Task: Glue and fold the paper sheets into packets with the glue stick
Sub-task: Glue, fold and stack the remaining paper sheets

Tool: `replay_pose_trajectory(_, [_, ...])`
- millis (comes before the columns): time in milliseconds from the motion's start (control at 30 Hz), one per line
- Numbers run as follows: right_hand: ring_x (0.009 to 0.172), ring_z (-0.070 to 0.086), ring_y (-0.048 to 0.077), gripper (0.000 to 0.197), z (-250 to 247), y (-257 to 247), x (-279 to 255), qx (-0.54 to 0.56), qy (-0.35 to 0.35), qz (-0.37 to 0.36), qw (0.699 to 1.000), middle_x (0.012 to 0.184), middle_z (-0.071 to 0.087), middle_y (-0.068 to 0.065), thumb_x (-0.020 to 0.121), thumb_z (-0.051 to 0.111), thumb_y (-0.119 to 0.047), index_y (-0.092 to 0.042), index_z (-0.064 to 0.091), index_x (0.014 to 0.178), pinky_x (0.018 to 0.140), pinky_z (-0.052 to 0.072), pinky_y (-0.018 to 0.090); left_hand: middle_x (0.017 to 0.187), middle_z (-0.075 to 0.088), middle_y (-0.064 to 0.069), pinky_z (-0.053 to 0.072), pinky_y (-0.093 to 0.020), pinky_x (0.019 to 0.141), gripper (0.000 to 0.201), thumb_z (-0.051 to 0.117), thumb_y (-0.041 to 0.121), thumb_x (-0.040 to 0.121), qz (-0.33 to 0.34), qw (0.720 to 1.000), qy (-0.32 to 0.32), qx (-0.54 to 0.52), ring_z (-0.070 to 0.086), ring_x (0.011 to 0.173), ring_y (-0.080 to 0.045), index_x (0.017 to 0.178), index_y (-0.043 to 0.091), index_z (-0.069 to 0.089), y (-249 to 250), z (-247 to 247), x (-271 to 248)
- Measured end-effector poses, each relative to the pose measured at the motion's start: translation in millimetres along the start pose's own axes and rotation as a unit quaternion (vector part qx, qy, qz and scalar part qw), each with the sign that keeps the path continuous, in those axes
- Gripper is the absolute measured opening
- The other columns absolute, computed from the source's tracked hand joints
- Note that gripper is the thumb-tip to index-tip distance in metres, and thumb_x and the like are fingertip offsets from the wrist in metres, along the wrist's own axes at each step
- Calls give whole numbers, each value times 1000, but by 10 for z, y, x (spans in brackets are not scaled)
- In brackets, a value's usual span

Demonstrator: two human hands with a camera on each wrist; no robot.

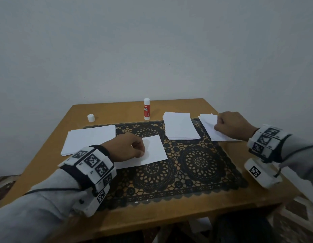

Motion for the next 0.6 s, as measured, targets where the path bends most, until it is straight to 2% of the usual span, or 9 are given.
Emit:
replay_pose_trajectory(33, [67, 52, 30, 23, -40, -9, 0, 4, 26, 2, 1000, 71, 57, 19, 87, 58, -12, 2, 53, 69, 59, 31, 34, 99, 66, 8, 44, -20, 82, 10, 60, 18, 91, -1, 1000, 5, 4, 58, 93, -9, 88, 28, 63, 4, 1, 1])
replay_pose_trajectory(133, [64, 51, 32, 17, -159, -77, -44, 21, 87, -18, 996, 64, 51, 7, 87, 58, -16, -8, 47, 76, 55, 31, 33, 99, 66, 6, 43, -19, 82, 10, 59, 16, 91, 3, 1000, 21, 21, 58, 93, -10, 94, 23, 66, 26, -2, 3])
replay_pose_trajectory(233, [56, 49, 30, 14, -297, -264, -155, 24, 142, -67, 987, 60, 50, 7, 86, 55, -14, -10, 43, 79, 50, 32, 34, 101, 68, 5, 45, -18, 82, 14, 58, 14, 92, 7, 999, 37, 32, 59, 92, -9, 98, 19, 69, 40, -22, -7])
replay_pose_trajectory(333, [58, 52, 29, 13, -507, -536, -292, 80, 213, -130, 965, 65, 57, 9, 84, 59, -9, -10, 47, 81, 56, 43, 40, 100, 66, 4, 42, -13, 77, 16, 56, 12, 92, 11, 996, 80, 39, 58, 91, -9, 100, 18, 68, 46, -37, -13])
replay_pose_trajectory(400, [63, 56, 27, 11, -650, -721, -368, 160, 237, -152, 946, 70, 61, 8, 84, 62, -8, -10, 51, 82, 61, 47, 40, 98, 62, 4, 39, -11, 70, 16, 57, 15, 92, 19, 990, 137, 42, 56, 88, -10, 106, 18, 64, 80, -49, -26])
replay_pose_trajectory(433, [65, 57, 25, 10, -704, -807, -390, 200, 239, -150, 938, 70, 62, 7, 83, 63, -8, -10, 53, 81, 62, 47, 38, 97, 60, 4, 38, -10, 68, 20, 59, 16, 91, 24, 986, 164, 28, 55, 88, -11, 111, 18, 60, 107, -61, -46])
replay_pose_trajectory(500, [59, 58, 21, 11, -751, -950, -388, 269, 217, -129, 930, 64, 62, 3, 81, 64, -6, -11, 55, 79, 60, 49, 34, 100, 59, 3, 43, -16, 73, 32, 60, 15, 89, 38, 979, 195, -39, 55, 90, -14, 120, 20, 52, 121, -94, -86])
replay_pose_trajectory(567, [50, 59, 18, 13, -705, -1061, -342, 347, 151, -103, 920, 59, 62, 6, 81, 64, -2, -11, 55, 76, 52, 52, 31, 102, 60, 1, 48, -27, 82, 36, 56, 15, 87, 54, 969, 192, -145, 57, 95, -19, 122, 22, 49, 111, -139, -141])
replay_pose_trajectory(600, [48, 60, 16, 14, -655, -1107, -312, 385, 111, -89, 912, 60, 63, 8, 82, 64, -1, -10, 56, 75, 49, 51, 29, 103, 61, -1, 48, -30, 82, 35, 53, 18, 87, 60, 959, 190, -204, 58, 96, -20, 121, 22, 50, 108, -163, -176])
Point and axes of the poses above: each hand's wrist, its own x-axis towards the middle knuckle, its own z-axis out of the palm, y = z × x, the point moved 2 cm from there along x, towards the middle knuckle
